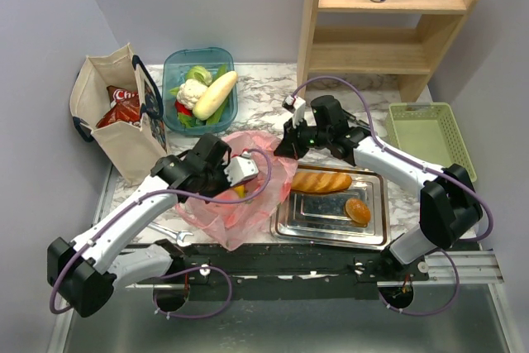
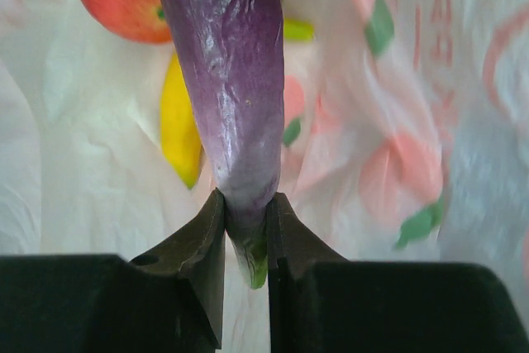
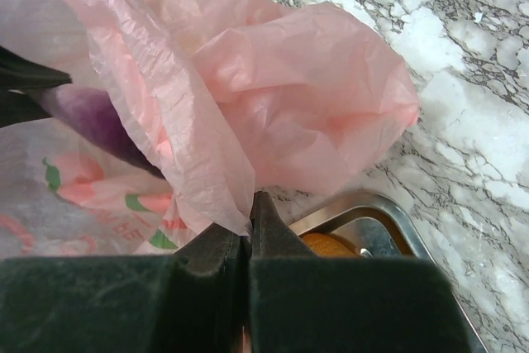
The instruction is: Untie the knot of the grocery bags and take out the mixed food
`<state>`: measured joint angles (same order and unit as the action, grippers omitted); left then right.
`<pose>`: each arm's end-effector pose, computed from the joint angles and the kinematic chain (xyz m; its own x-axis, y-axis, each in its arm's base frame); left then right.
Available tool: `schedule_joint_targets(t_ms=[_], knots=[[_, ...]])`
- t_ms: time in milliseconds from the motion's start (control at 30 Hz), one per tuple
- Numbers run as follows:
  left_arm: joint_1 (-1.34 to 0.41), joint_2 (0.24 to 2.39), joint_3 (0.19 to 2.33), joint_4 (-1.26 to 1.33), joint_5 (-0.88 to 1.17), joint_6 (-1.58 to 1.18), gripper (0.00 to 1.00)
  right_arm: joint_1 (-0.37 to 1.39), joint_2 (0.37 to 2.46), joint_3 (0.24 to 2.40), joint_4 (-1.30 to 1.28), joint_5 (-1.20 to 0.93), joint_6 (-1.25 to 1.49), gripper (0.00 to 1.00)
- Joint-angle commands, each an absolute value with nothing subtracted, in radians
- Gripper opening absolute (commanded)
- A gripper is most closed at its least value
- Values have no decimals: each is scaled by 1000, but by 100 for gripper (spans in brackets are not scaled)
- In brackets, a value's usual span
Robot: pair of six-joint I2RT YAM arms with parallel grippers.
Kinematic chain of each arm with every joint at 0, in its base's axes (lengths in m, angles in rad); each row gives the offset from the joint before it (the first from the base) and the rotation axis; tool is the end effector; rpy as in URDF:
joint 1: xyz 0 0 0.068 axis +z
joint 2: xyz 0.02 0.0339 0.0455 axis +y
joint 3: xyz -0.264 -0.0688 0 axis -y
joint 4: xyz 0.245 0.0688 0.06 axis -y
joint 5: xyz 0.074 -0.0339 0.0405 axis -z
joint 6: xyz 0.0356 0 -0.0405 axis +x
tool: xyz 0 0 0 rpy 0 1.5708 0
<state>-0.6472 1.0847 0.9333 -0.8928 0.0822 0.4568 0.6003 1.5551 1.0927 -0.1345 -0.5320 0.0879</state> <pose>0.1601 -0.1247 0.2746 -0.3394 0.8075 -0.4824 0.8731 0.4613 0.1580 0.2773 0.2117 0.2630 -0.5351 -0.2747 -0.7989 -0.7891 0.5002 0.3566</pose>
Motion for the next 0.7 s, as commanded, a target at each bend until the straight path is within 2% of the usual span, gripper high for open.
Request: schedule_joint_targets(t_ms=[0,67,200,267,333,500,567,667], knots=[[-647,990,933,-1167,80,603,0,594,1548,1110,-91,-529,115,1],[-645,928,945,-1219,128,675,0,593,1548,1107,-90,-528,113,1],[-619,764,1028,-1254,349,770,0,594,1554,1100,-80,-520,105,1],[-579,707,1074,-1190,460,737,0,592,1558,1097,-79,-530,104,1],[-547,701,1107,-1058,471,594,0,592,1557,1092,-72,-562,100,1],[-381,934,1247,-783,319,288,0,594,1558,1098,-79,-597,95,1],[-276,1103,1383,-775,280,183,0,592,1561,1102,-82,-586,89,1],[-203,1361,1609,-791,181,169,0,593,1567,1118,-91,-595,78,1]])
